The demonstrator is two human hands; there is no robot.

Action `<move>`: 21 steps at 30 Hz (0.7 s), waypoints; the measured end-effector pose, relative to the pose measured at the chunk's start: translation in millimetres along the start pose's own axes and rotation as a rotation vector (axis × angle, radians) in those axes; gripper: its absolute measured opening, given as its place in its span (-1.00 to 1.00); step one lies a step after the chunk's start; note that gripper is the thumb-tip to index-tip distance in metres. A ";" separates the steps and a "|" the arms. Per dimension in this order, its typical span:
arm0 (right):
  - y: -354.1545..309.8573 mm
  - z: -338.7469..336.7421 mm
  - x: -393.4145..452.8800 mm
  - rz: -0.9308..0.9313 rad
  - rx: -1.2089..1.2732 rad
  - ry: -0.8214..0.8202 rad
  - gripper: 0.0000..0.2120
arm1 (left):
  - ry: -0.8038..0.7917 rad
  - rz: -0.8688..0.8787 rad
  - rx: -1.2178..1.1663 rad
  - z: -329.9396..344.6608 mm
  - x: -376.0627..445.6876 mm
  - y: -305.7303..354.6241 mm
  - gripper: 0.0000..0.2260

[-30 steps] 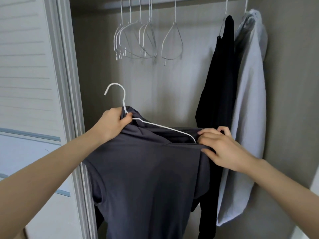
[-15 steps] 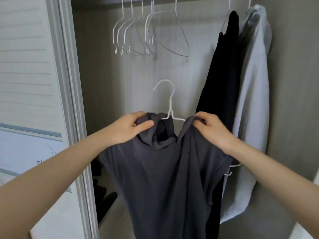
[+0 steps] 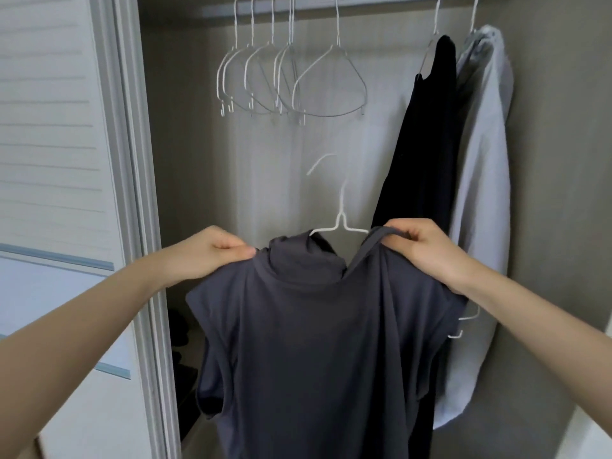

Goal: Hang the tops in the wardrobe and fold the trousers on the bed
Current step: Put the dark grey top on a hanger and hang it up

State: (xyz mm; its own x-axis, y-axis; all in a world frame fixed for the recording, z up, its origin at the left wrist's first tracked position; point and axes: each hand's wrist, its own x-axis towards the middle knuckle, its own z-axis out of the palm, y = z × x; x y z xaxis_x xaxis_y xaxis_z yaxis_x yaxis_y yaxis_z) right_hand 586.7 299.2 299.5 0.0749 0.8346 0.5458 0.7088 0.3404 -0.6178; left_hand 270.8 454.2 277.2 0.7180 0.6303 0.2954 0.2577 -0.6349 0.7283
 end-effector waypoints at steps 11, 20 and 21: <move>6.0 -39.4 2.0 -0.064 -0.542 -0.168 -0.37 | 0.307 0.060 -0.166 -7.8 8.5 -7.0 -0.65; -8.9 -37.9 3.7 0.137 -0.226 -0.254 -0.59 | 0.255 0.105 -0.131 -10.1 14.0 7.9 -0.64; -13.6 -35.0 1.8 0.147 -0.186 -0.299 -0.58 | 0.249 0.115 -0.122 -7.5 15.4 10.2 -0.64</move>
State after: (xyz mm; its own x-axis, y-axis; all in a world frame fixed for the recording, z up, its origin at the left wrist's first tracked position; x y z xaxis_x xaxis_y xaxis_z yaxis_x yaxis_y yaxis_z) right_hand 601.7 280.9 328.8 -0.0031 0.9676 0.2524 0.8230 0.1459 -0.5490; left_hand 279.6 460.8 293.8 0.5537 0.6572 0.5114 0.0938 -0.6594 0.7459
